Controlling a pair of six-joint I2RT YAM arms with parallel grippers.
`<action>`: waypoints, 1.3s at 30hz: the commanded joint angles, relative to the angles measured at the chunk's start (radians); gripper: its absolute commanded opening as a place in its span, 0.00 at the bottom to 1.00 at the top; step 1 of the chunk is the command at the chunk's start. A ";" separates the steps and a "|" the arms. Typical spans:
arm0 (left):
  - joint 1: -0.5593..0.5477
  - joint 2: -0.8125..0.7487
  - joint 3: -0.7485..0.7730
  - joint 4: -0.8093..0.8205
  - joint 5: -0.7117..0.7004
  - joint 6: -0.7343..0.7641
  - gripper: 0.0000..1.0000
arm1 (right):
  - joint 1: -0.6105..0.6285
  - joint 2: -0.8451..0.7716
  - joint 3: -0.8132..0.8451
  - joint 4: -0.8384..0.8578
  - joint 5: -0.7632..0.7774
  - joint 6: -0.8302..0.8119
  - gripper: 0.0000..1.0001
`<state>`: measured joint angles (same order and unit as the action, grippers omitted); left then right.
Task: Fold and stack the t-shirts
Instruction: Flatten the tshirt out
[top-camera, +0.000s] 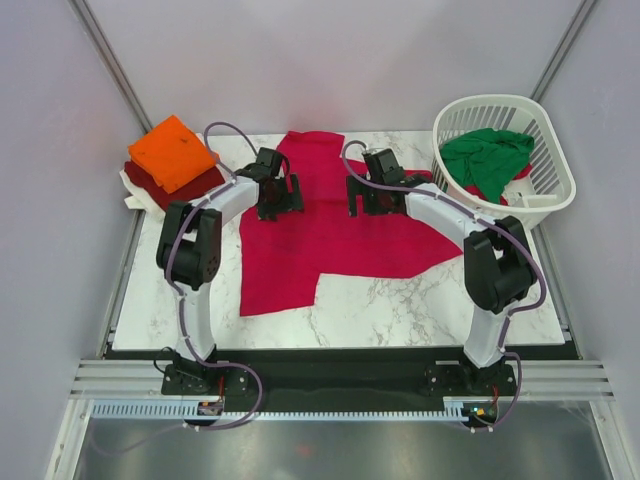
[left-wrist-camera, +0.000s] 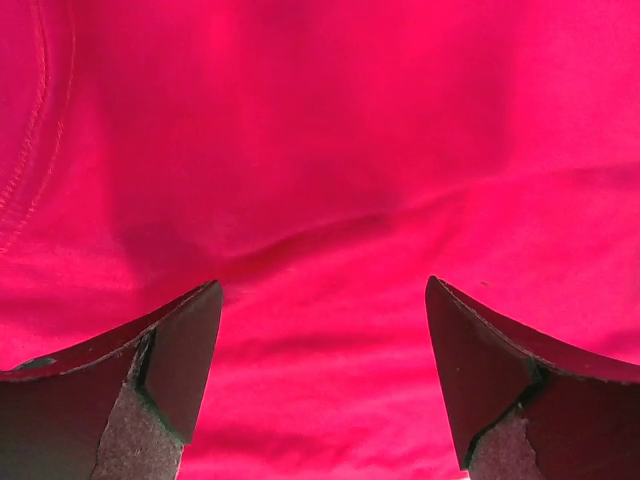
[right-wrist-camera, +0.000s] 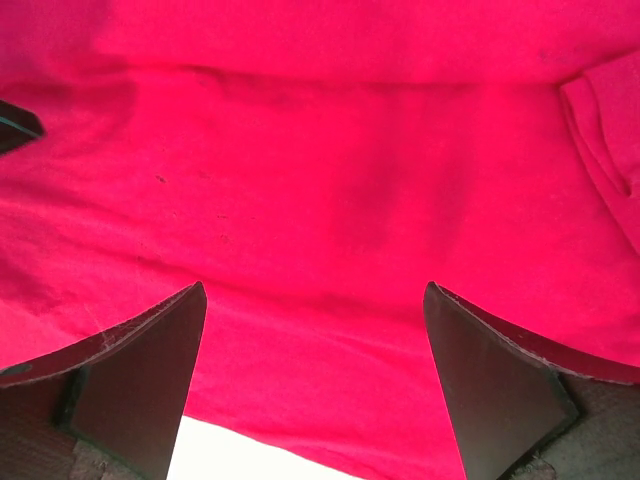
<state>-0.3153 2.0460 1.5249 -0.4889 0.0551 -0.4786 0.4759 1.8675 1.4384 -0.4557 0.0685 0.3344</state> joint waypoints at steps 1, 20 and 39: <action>0.016 0.020 0.000 0.019 -0.052 -0.077 0.89 | -0.005 -0.007 0.013 0.040 0.028 -0.021 0.98; 0.274 -0.530 -0.582 0.021 -0.061 -0.169 0.89 | -0.056 0.064 0.017 0.064 -0.018 0.003 0.98; 0.090 -0.739 -0.400 -0.237 -0.258 0.166 0.90 | -0.045 0.304 0.240 0.009 0.149 0.003 0.62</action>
<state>-0.2241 1.3010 1.1790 -0.6769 -0.1154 -0.3965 0.4324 2.1387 1.6150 -0.4339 0.1856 0.3305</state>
